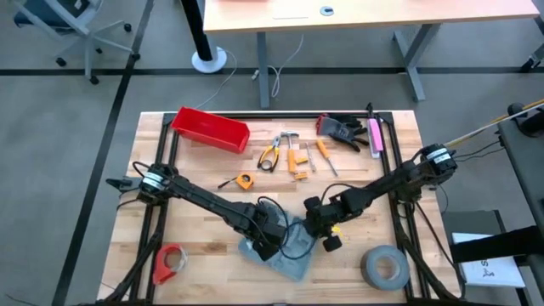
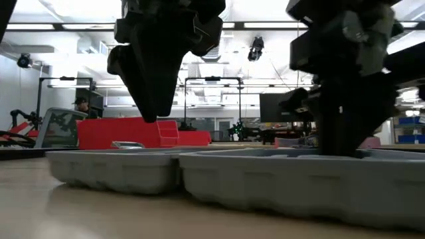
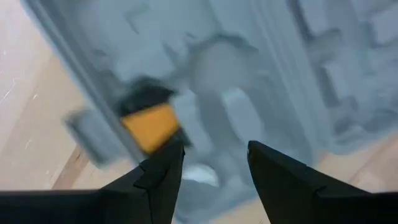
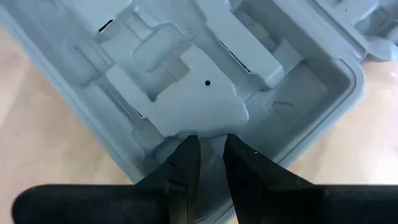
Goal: Prefit tool cases
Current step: Remove the yellow hex set from the prefit tool case to the table
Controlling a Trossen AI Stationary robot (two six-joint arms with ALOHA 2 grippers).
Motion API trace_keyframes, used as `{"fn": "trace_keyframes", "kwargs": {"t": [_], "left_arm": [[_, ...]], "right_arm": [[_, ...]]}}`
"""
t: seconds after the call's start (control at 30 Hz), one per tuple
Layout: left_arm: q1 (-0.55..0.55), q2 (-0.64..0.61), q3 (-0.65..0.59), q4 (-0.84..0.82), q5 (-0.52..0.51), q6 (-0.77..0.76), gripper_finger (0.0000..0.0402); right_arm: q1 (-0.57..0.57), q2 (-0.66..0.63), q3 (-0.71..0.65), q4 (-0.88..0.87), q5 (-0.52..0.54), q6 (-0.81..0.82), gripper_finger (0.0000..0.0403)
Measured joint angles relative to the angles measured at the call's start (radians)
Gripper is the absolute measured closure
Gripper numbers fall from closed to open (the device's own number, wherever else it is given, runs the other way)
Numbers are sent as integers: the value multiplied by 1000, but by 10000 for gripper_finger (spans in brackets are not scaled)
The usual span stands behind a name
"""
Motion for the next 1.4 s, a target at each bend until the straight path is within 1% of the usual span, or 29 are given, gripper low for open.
{"fn": "trace_keyframes", "kwargs": {"t": [0.23, 0.43, 0.6, 0.73, 0.87, 1.03, 1.23, 1.4], "left_arm": [[-4, 0, 0, 0, 0, -6, 220], [-6, 0, -2, 1, 0, -6, 226], [-6, 0, -14, -1, -13, 10, 223], [-7, 0, -22, -2, -13, 23, 218], [-7, 0, -23, 2, -13, 23, 216], [-7, 0, -25, 3, -13, 26, 221], [-7, 0, -26, 4, -13, 19, 228], [-7, 0, -26, 9, -13, 18, 224]], "right_arm": [[-66, -2, 0, -88, 4, -78, 354], [-92, -35, -5, -131, 5, -156, 345], [-91, -84, -4, -152, 0, -258, 341], [-85, -87, -5, -226, -7, -357, 348], [-85, -83, -5, -252, -6, -383, 354], [-76, -83, -5, -283, -6, -524, 350], [-76, -76, -6, -290, -6, -639, 343], [-74, -49, -5, -325, -6, -737, 350]]}}
